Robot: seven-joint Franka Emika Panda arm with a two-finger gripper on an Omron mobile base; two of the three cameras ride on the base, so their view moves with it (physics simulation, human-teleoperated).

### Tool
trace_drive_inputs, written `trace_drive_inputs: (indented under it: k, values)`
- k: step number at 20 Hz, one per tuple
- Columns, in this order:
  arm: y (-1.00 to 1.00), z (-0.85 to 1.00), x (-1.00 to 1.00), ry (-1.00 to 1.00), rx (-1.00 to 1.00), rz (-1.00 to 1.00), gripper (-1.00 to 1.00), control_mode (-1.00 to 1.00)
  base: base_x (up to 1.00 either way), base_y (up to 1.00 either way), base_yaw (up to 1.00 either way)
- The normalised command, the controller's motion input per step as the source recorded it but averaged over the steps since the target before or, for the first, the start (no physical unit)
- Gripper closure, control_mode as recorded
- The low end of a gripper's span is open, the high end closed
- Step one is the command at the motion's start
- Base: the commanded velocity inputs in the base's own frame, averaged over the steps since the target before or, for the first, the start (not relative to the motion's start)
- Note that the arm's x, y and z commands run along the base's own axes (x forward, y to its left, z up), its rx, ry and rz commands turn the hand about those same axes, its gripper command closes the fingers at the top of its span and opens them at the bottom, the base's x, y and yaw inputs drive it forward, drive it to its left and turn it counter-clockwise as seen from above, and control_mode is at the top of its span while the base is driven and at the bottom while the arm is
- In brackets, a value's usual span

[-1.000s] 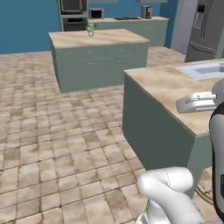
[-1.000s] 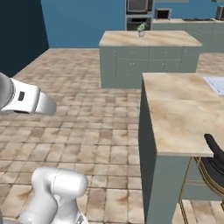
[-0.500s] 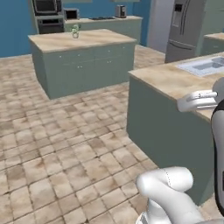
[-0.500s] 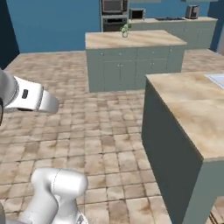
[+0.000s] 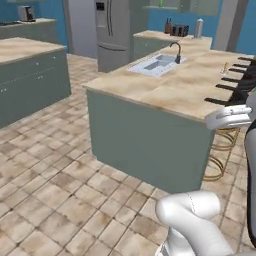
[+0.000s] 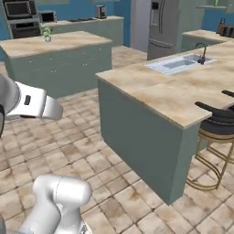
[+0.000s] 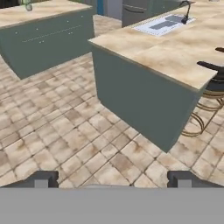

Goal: Get the candle and the beer from the cabinet and move them to the dining counter.

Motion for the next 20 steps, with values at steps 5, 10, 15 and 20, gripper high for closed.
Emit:
trace_drive_inputs:
  k: [5, 10, 15, 20]
  values:
    - [0.0, 0.0, 0.0, 0.0, 0.0, 0.0, -1.0, 1.0, 0.21, 0.82, -0.76]
    - [0.0, 0.0, 0.0, 0.0, 0.0, 0.0, -1.0, 1.0, 0.23, 0.85, -0.75]
    - [0.0, 0.0, 0.0, 0.0, 0.0, 0.0, -1.0, 1.0, 0.12, 0.94, -0.71]
    - [0.0, 0.0, 0.0, 0.0, 0.0, 0.0, -1.0, 1.0, 0.04, 1.0, -0.62]
